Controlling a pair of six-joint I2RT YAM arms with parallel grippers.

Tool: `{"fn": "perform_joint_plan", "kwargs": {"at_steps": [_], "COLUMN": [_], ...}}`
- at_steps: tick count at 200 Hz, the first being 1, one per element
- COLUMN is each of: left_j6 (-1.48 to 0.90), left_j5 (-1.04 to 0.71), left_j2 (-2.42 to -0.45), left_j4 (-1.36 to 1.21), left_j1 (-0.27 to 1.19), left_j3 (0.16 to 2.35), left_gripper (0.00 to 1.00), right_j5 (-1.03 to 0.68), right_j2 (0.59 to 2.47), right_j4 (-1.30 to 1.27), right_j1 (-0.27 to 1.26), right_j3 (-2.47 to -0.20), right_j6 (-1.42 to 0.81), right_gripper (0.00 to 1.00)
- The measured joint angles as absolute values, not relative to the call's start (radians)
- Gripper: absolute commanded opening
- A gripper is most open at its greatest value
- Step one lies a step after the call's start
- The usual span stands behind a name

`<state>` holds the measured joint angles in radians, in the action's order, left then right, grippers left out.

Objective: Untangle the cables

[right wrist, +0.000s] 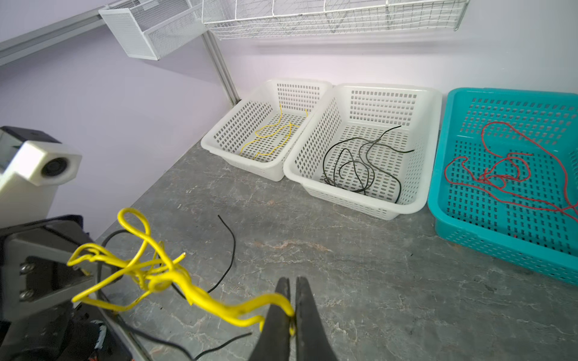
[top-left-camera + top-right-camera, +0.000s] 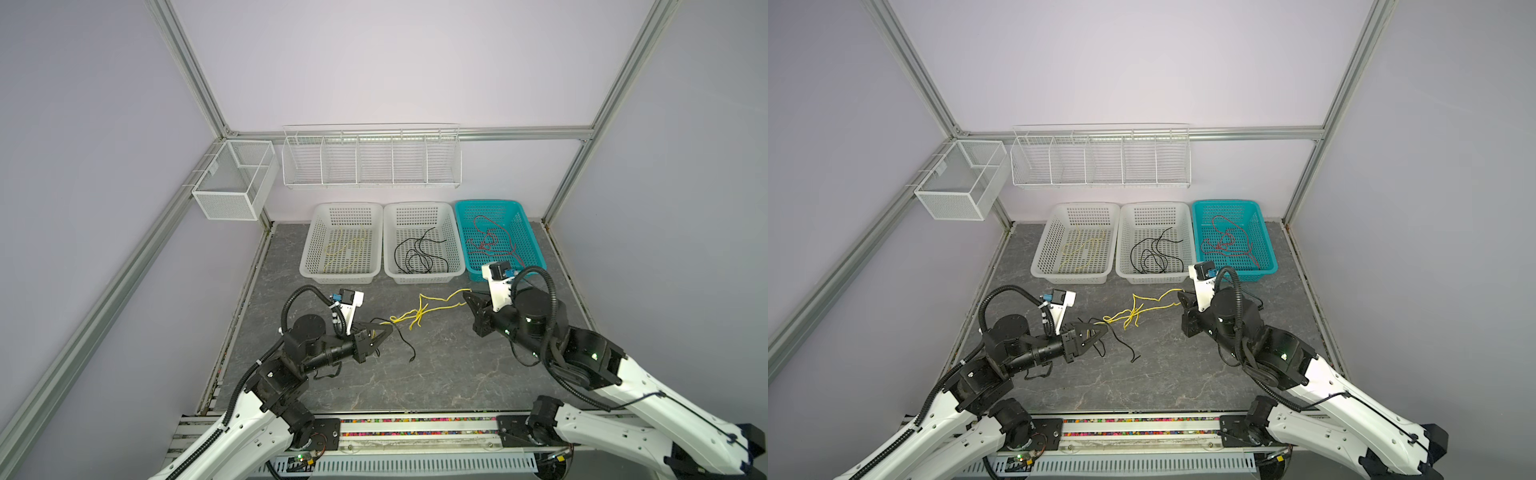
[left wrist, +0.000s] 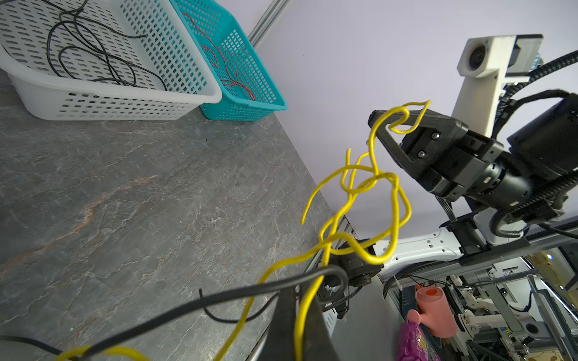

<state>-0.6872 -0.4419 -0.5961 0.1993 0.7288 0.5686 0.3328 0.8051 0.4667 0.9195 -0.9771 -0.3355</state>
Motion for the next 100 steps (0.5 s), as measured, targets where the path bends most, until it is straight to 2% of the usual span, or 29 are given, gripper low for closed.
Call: {"fn": "perform_joint_plan", "kwargs": {"at_steps": [14,53,82,100], "left_j6": [-0.688,-0.699,-0.699,-0.699], "left_j5": [-0.444,-0.388,-0.382,-0.382], "left_j2": [-0.605,-0.616,-0.62,-0.62], "left_j4": [0.2,0.264,0.278,0.279], "left_j1": [0.729,0.698,0.698,0.698], "left_j3": [0.568,0.564,0.564,0.564], "left_gripper": [0.0,0.0,0.0,0.0], "right_j5": [0.285,0.292,0.238,0.177], "right_j2": [0.796,0.803,0.807,0.809], "right_j4": [0.468,0.525,0.531,0.515], "right_j1": [0.9,0.835,0.835,0.836], "right_j3": [-0.969,-0.971,-0.971,-0.971], "right_j6": [-0.322,-0.263,-0.242,-0.231], "right_gripper": [0.14,0.49,0.64,0.67]}}
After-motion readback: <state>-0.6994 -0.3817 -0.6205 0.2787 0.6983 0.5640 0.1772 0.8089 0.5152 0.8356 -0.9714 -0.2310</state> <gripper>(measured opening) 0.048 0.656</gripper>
